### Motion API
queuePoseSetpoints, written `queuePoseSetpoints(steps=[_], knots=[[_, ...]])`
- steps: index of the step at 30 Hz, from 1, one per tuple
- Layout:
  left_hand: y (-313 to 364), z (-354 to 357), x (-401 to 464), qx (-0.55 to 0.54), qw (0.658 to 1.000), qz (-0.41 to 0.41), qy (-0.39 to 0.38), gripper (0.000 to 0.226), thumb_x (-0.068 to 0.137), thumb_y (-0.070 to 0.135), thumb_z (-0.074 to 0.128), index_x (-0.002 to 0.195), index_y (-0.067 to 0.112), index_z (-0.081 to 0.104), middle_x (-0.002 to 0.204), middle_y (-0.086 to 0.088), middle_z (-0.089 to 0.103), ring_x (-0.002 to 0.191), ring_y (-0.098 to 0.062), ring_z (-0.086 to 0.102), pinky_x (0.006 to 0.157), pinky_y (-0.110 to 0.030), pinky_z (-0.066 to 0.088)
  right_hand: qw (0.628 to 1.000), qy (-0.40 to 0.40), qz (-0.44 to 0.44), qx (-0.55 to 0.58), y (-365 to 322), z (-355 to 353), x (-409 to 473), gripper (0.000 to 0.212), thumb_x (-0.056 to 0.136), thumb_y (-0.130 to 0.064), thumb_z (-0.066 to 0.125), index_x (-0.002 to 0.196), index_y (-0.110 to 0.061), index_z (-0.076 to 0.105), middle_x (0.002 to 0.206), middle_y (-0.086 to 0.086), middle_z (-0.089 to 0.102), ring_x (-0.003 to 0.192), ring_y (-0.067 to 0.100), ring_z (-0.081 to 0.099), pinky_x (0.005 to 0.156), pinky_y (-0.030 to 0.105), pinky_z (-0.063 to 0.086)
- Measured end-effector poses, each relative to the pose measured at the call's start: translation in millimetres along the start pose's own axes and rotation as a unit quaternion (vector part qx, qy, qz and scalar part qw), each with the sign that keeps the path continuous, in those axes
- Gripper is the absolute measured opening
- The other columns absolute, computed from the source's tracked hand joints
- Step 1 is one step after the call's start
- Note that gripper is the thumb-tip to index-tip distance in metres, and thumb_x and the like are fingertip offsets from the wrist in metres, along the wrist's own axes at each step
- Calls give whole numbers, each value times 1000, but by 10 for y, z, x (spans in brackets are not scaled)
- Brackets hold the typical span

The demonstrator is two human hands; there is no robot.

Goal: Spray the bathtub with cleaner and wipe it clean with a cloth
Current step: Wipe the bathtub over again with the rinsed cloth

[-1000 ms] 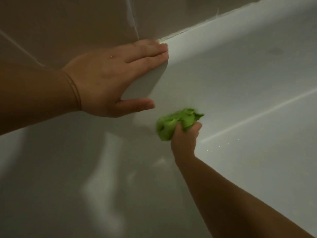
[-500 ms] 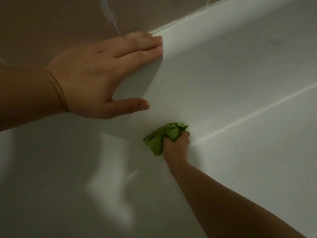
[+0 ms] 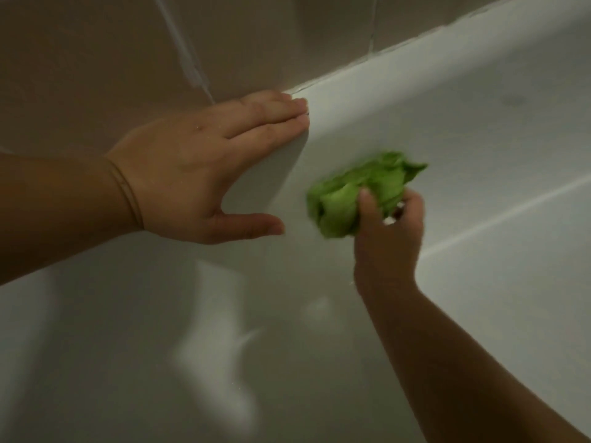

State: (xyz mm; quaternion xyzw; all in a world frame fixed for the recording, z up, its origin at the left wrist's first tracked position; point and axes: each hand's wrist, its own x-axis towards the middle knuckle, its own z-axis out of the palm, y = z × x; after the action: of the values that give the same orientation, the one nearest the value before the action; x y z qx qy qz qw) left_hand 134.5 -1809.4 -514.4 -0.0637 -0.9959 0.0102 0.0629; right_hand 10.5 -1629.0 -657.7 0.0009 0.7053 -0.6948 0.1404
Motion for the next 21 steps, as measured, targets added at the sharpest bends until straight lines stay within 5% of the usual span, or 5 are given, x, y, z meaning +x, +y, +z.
queuePoseSetpoints(steps=[6, 9, 11, 14, 21], knots=[[12, 13, 89, -7, 1000, -1, -10, 105, 88, 73, 56, 156, -2, 34, 163, -19, 33, 152, -34, 31, 118, -54, 37, 997, -24, -44, -63, -249, 139, -152, 35, 88, -35, 67, 114, -25, 46, 115, 7, 58, 105, 29, 59, 89, 40, 49], [17, 9, 154, -15, 1000, 3, -11, 107, 87, 76, 54, 156, -2, 33, 163, -20, 33, 152, -34, 31, 117, -56, 38, 985, -99, -130, -50, -478, 212, -317, 40, 86, -31, 74, 115, -25, 46, 115, 2, 51, 102, 11, 55, 84, 25, 48], [24, 14, 181, -16, 1000, -1, -11, 109, 87, 79, 52, 157, -1, 32, 163, -19, 33, 152, -33, 31, 117, -56, 38, 994, -7, -104, -19, -612, 183, -49, 40, 88, -24, 75, 121, -20, 53, 118, 2, 54, 94, 2, 55, 82, 14, 47], [32, 30, 198, -11, 1000, -9, -14, 111, 85, 81, 52, 158, 0, 31, 164, -17, 32, 153, -32, 29, 118, -53, 37, 995, 66, -38, 57, -624, 71, 365, 40, 94, -29, 68, 131, -22, 54, 123, 7, 59, 106, 16, 62, 95, 38, 55], [68, 61, 396, -14, 1000, -9, -12, 111, 85, 81, 54, 157, -1, 32, 164, -18, 31, 153, -33, 30, 117, -56, 38, 997, -55, -15, -58, -389, 113, -134, 37, 92, -23, 69, 122, -15, 49, 118, 5, 51, 100, 13, 51, 87, 29, 42]])
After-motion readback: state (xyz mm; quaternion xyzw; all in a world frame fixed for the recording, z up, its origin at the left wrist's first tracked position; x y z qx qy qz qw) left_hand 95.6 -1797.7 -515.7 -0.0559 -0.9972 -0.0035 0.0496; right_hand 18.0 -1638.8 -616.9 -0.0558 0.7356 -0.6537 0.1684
